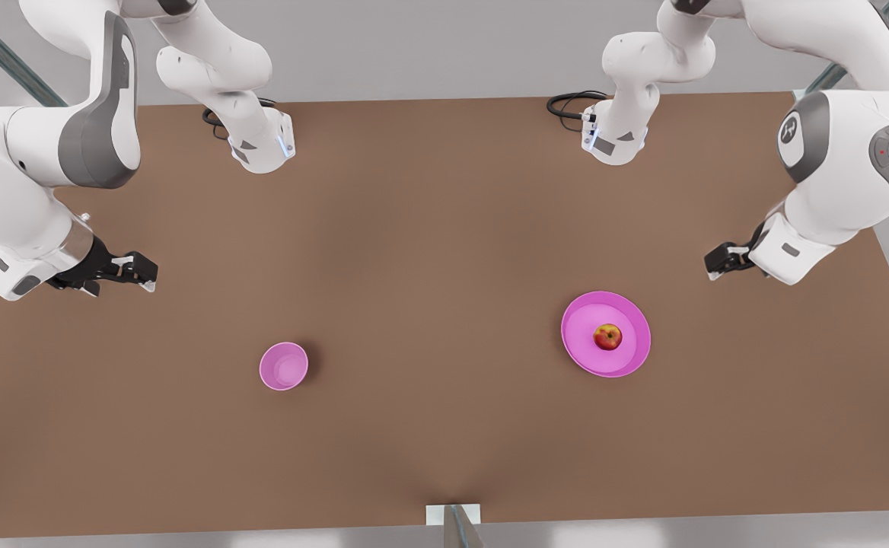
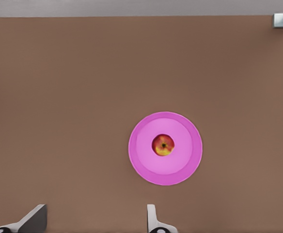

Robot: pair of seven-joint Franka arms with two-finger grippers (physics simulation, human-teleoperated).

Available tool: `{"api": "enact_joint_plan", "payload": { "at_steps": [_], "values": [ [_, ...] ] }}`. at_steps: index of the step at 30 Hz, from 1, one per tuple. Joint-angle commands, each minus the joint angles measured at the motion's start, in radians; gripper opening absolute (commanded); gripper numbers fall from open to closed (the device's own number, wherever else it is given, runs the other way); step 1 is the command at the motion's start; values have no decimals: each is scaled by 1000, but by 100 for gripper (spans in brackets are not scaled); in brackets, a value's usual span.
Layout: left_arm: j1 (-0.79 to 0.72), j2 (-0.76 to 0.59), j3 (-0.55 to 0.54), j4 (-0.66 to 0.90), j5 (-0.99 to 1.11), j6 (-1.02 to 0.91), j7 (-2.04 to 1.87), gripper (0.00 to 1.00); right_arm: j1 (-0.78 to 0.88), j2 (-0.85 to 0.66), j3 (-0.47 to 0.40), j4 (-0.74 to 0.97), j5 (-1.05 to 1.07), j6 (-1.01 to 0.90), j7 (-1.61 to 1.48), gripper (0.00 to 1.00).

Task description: Use the left arm to pick up the apple from the plate, transfer it to the gripper of the right arm, and then use the right arm to place it into the bowl

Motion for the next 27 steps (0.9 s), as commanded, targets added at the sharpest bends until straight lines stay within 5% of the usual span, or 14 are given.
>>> {"api": "enact_joint_plan", "payload": {
  "at_steps": [1,6,13,27],
  "values": [
    [0,4,0,1,8,17,109,100,1,-1,0,0,1,2,-35,100],
    [-70,136,-2,-160,-35,408,102,100,2,-1,0,0,1,2,-29,100],
    [-32,142,-2,-545,-60,936,237,100,4,2,3,-1,-1,2,-26,100],
    [-95,251,-3,-639,-80,982,233,100,-13,4,1,-3,1,2,-43,100]
  ]
}}
